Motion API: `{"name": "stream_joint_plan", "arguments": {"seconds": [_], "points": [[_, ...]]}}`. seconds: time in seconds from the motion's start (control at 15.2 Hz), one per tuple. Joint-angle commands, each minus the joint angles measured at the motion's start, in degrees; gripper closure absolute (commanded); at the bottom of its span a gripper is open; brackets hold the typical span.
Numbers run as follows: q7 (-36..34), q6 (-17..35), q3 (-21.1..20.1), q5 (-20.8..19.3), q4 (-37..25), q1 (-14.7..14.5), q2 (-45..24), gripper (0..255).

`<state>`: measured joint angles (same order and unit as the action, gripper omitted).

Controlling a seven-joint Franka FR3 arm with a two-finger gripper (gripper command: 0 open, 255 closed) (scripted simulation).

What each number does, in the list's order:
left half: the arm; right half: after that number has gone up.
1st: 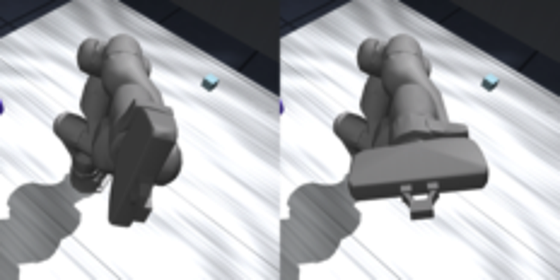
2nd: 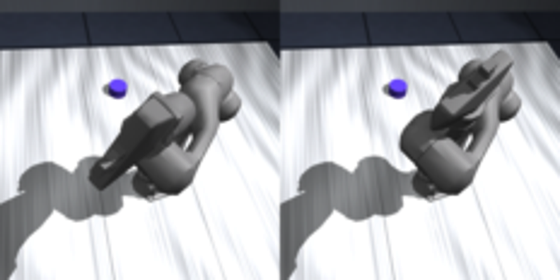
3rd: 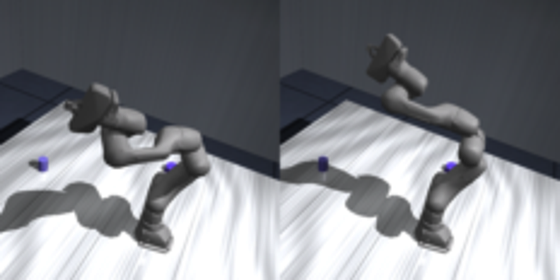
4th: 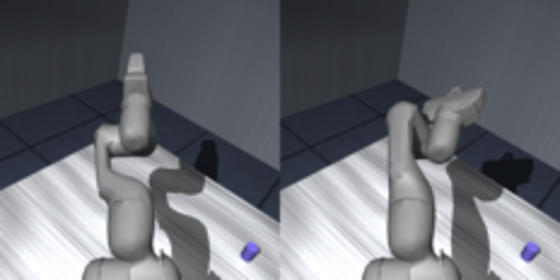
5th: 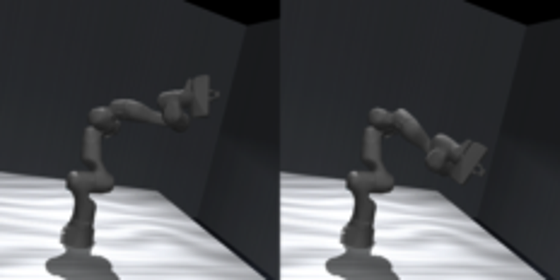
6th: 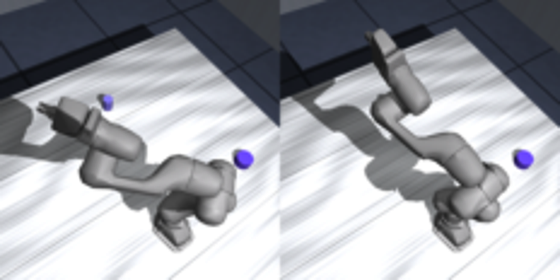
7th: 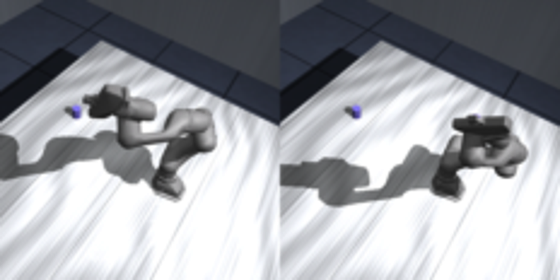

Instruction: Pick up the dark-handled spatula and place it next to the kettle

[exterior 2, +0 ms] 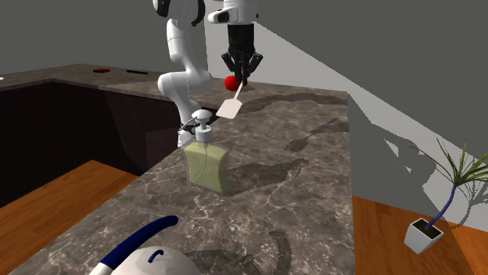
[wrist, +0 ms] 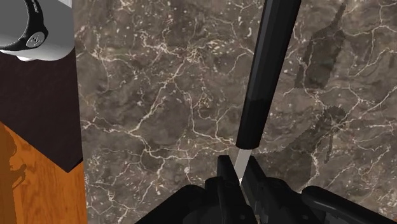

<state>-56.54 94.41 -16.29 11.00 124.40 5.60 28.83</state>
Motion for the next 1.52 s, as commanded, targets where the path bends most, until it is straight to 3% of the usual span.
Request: {"name": "stream_joint_plan", "arguments": {"seconds": [0.0, 0.73, 1.45], "points": [[-0.21, -1.54, 0.07, -0.13, -1.83, 0.06, -0.31, 255], [11.37, -1.22, 8.26, -5.64, -9.29, 5.28, -9.42, 255], [22.81, -2.39, 15.39, -8.83, -24.90, 10.39, -24.51, 255]]}}
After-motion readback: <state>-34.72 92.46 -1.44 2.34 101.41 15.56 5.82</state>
